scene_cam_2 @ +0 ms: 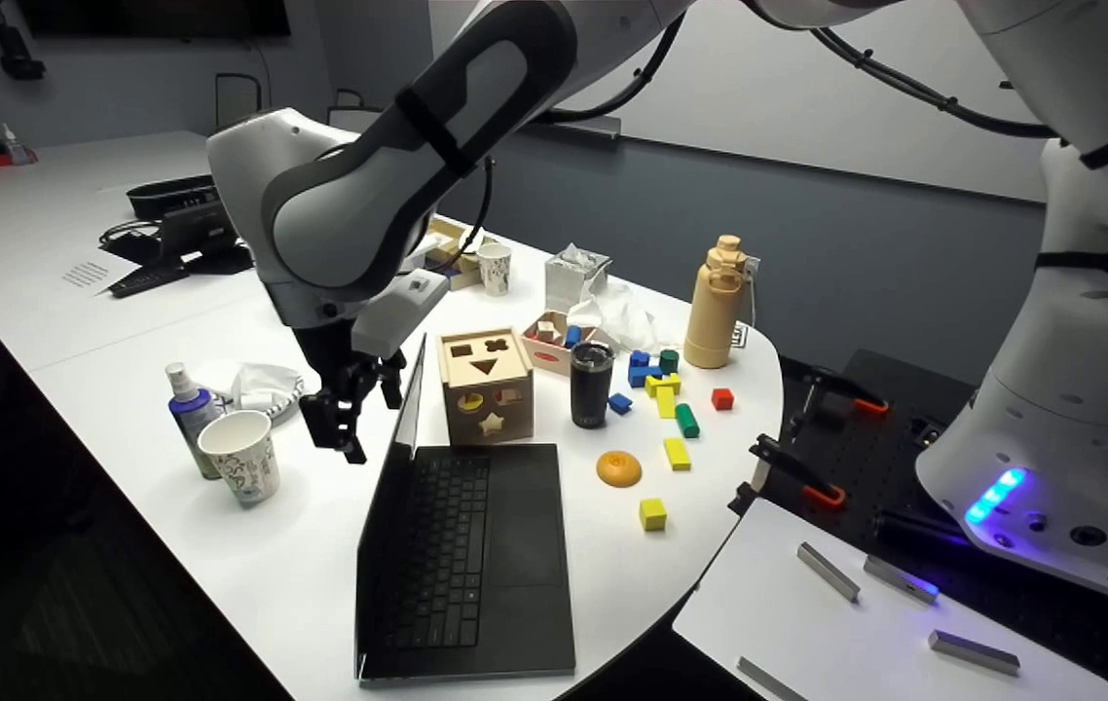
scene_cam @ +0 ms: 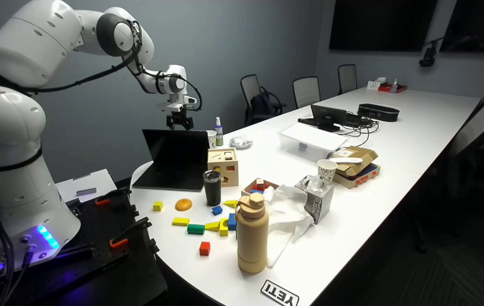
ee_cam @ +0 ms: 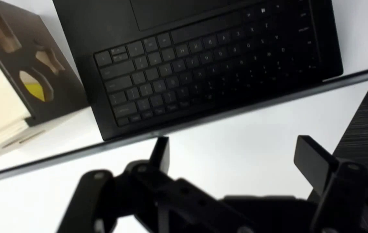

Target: Close the laptop

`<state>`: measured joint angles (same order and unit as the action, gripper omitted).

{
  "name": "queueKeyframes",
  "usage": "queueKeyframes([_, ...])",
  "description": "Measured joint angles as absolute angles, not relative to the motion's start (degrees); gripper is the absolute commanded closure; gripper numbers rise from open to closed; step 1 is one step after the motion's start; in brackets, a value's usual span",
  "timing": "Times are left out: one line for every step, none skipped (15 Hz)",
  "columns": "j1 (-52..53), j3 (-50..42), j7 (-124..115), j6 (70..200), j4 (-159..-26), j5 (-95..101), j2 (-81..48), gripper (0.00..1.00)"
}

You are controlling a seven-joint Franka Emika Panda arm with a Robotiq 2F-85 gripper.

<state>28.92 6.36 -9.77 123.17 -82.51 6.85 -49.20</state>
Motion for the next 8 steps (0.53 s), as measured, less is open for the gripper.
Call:
queueKeyframes([28.87,6.18,-10.59,123.36,-84.28,6.87,-48.40,0.00])
queueKeyframes([28.77,6.10,-11.29,123.54,-85.99,6.92,-47.65,0.00])
queueKeyframes([28.62,6.06,-11.89,123.82,-87.60,7.04,-47.03,0.00])
queueKeyframes([28.46,6.06,-12.58,124.16,-89.10,7.23,-46.49,0.00])
queueKeyframes([28.35,6.06,-13.23,124.57,-90.52,7.55,-46.04,0.00])
queueKeyframes([28.28,6.04,-13.96,124.91,-91.77,7.88,-45.68,0.00])
queueKeyframes([28.26,5.98,-14.33,125.17,-92.88,8.06,-45.40,0.00])
queueKeyframes([28.26,5.92,-14.96,125.37,-93.85,8.30,-45.20,0.00])
